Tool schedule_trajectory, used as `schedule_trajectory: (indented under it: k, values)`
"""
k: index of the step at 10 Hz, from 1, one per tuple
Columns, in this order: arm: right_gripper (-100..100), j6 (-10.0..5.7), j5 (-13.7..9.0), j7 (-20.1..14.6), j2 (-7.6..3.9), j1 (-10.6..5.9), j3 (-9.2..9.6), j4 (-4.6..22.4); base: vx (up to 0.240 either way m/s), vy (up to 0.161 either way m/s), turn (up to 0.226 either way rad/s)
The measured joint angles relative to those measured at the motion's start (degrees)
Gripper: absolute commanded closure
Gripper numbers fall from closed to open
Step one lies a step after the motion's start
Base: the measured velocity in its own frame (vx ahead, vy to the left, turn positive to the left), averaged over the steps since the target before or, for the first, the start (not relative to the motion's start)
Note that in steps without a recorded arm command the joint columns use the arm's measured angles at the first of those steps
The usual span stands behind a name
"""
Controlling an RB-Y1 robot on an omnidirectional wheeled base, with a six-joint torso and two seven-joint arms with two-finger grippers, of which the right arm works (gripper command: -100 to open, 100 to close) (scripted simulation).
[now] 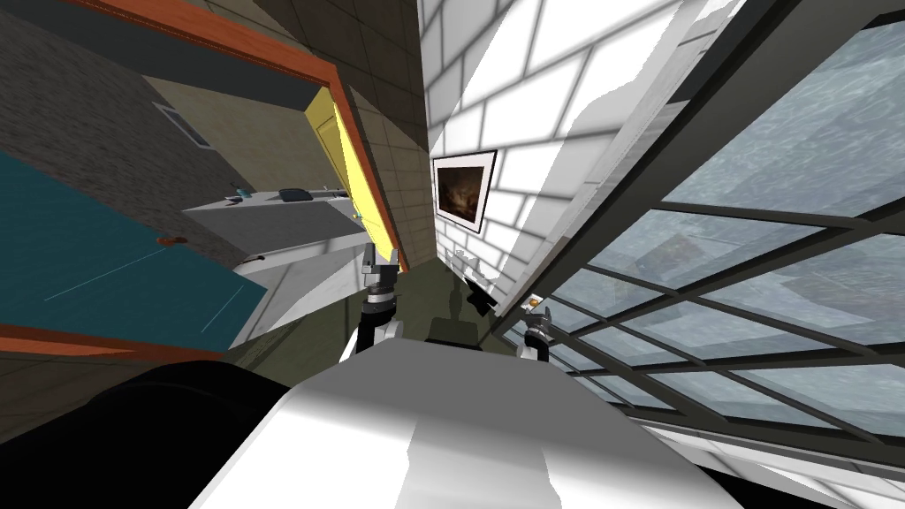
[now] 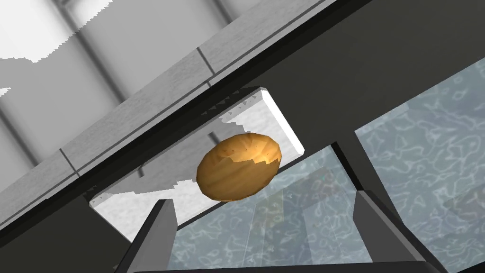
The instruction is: Pull the door open
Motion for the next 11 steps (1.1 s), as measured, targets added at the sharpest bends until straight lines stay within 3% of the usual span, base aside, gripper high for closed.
schedule_trajectory:
  k: [4, 6, 11]
  values:
    - [-100, -0.56, -2.1, -6.0, 0.88, -0.91, 0.46, 0.7, -0.049, -0.005, 0.039]
    - [-100, -0.16, -3.0, -8.8, 1.41, -0.51, 0.63, -0.5, -0.047, -0.009, 0.032]
    - [-100, -0.34, -5.6, -16.0, 2.52, -1.2, 1.17, -0.6, -0.055, -0.006, 0.04]
